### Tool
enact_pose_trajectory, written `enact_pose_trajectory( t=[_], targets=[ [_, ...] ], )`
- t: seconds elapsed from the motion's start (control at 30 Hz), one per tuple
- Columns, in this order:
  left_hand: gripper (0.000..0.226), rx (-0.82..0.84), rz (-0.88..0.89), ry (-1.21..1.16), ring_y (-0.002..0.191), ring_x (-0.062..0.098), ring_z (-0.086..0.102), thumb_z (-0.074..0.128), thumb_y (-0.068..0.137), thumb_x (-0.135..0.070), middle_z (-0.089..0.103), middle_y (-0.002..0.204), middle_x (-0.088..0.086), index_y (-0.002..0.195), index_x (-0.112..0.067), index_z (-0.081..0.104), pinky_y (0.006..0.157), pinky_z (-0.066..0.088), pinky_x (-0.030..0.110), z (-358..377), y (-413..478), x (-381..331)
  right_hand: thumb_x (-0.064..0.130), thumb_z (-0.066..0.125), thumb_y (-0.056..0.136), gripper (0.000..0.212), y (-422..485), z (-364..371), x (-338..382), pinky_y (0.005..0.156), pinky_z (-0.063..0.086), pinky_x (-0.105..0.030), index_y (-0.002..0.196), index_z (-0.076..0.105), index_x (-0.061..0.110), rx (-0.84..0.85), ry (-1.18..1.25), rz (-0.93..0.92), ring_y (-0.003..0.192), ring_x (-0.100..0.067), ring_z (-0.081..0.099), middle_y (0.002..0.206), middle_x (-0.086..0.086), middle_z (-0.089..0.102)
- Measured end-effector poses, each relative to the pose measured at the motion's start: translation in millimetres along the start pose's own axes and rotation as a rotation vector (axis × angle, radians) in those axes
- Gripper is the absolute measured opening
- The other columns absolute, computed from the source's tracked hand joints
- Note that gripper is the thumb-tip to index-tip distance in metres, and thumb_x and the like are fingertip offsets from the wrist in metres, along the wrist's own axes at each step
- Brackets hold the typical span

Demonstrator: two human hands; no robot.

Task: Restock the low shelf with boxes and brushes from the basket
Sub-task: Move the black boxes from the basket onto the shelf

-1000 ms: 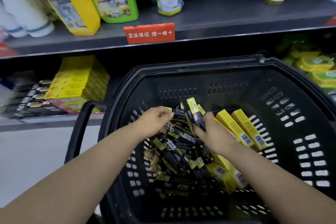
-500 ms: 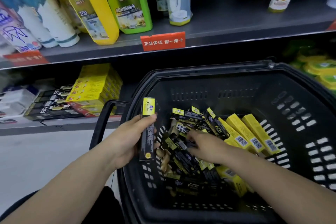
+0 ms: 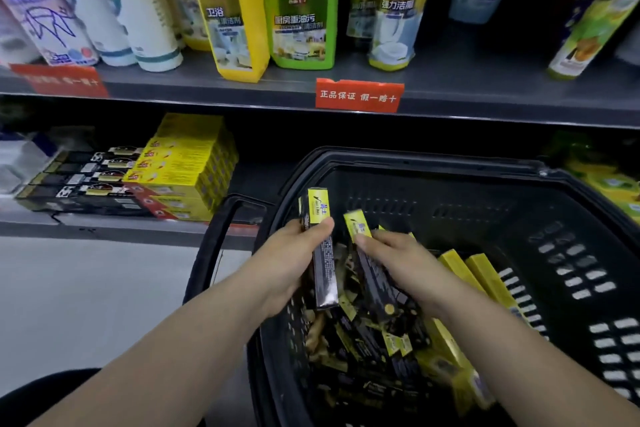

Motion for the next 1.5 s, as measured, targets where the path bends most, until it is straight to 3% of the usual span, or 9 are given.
enact_pose_trajectory(
  t=[0.1, 0.33, 0.43, 0.53, 0.73, 0.93, 1.13, 1.27, 1.5],
  targets=[
    [0.033, 0.069, -0.018, -0.072, 0.093, 0.02, 0.07, 0.057, 0.09, -0.037, 0.073, 0.102, 0.006, 0.113, -0.013, 0.057, 0.084, 0.054, 0.038, 8, 0, 0, 0.046, 0.049, 0.092, 0.026, -14, 9, 30, 0.079, 0.049, -0.023, 0.099, 0.068, 0.03, -0.077, 0.014, -0.169, 0.09, -0.005, 0.066, 0.097, 0.008, 0.071],
    [0.045, 0.046, 0.091, 0.044, 0.099, 0.021, 0.067, 0.077, 0.073, -0.016, 0.072, 0.103, 0.003, 0.113, -0.017, 0.058, 0.098, 0.047, 0.044, 1, 1, -6, 0.044, 0.035, 0.098, 0.044, 12, -14, 19, 0.074, 0.048, -0.02, 0.075, 0.071, 0.035, -0.19, -0.107, -0.108, 0.08, -0.006, 0.064, 0.083, 0.008, 0.072],
    [0.044, 0.034, 0.106, -0.004, 0.1, 0.022, 0.065, 0.077, 0.071, -0.018, 0.072, 0.1, 0.002, 0.111, -0.019, 0.059, 0.101, 0.044, 0.045, -9, 2, -13, 0.026, 0.045, 0.097, 0.024, 53, -35, -15, 0.076, 0.044, -0.028, 0.11, 0.065, 0.018, -0.242, -0.459, -0.01, 0.091, -0.02, 0.061, 0.113, -0.008, 0.067],
    [0.028, 0.016, 0.123, -0.055, 0.089, 0.019, 0.067, 0.074, 0.075, -0.022, 0.074, 0.086, -0.001, 0.101, -0.019, 0.063, 0.097, 0.047, 0.042, -20, 4, -19, 0.019, 0.054, 0.092, 0.049, 86, -22, -53, 0.094, 0.04, -0.029, 0.139, 0.04, 0.013, -0.136, -0.683, 0.125, 0.122, -0.03, 0.049, 0.14, -0.013, 0.047],
    [0.02, 0.014, 0.119, -0.116, 0.08, 0.015, 0.07, 0.069, 0.081, -0.031, 0.075, 0.082, -0.003, 0.098, -0.022, 0.063, 0.07, 0.051, 0.031, -32, 4, -23, 0.032, 0.048, 0.096, 0.042, 96, 0, -58, 0.105, 0.029, -0.042, 0.134, 0.042, 0.014, -0.213, -1.1, 0.071, 0.121, -0.036, 0.036, 0.133, -0.013, 0.045],
    [0.02, 0.016, 0.138, -0.199, 0.093, 0.021, 0.07, 0.067, 0.083, -0.029, 0.074, 0.099, 0.005, 0.102, -0.025, 0.061, 0.088, 0.052, 0.042, -43, 8, -29, 0.038, 0.055, 0.089, 0.019, 47, -15, 35, 0.058, 0.037, -0.028, 0.086, 0.056, 0.02, -0.376, -0.356, -0.233, 0.073, -0.023, 0.052, 0.084, -0.006, 0.054],
    [0.023, -0.035, 0.203, -0.402, 0.075, 0.015, 0.072, 0.067, 0.083, -0.028, 0.076, 0.086, 0.001, 0.105, -0.019, 0.061, 0.053, 0.056, 0.026, -62, 5, -39, 0.043, 0.043, 0.096, 0.029, 15, 37, 119, 0.086, 0.044, -0.029, 0.113, 0.061, 0.028, -0.124, -0.101, -0.323, 0.1, -0.009, 0.059, 0.107, 0.008, 0.066],
    [0.035, -0.147, 0.218, -0.51, 0.078, 0.018, 0.073, 0.069, 0.081, -0.024, 0.075, 0.091, 0.004, 0.115, -0.014, 0.061, 0.056, 0.057, 0.028, -91, 3, -45, 0.038, 0.034, 0.098, 0.049, 30, 78, 147, 0.11, 0.031, -0.044, 0.145, 0.027, 0.027, 0.088, -0.26, -0.235, 0.133, -0.023, 0.037, 0.143, -0.003, 0.042],
    [0.036, -0.297, 0.212, -0.658, 0.061, 0.019, 0.072, 0.072, 0.079, -0.011, 0.075, 0.075, 0.005, 0.112, -0.007, 0.062, 0.044, 0.053, 0.028, -137, -5, -56, 0.041, 0.051, 0.093, 0.034, 69, 111, 189, 0.085, 0.052, -0.035, 0.119, 0.049, 0.018, 0.139, -0.201, -0.222, 0.091, -0.014, 0.062, 0.11, -0.003, 0.063]
  ],
)
Point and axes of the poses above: each hand's wrist, its own y-axis towards the middle knuckle, its own z-axis out of the palm, x = y × z, the point moved 6 cm from there along y, towards the middle knuckle
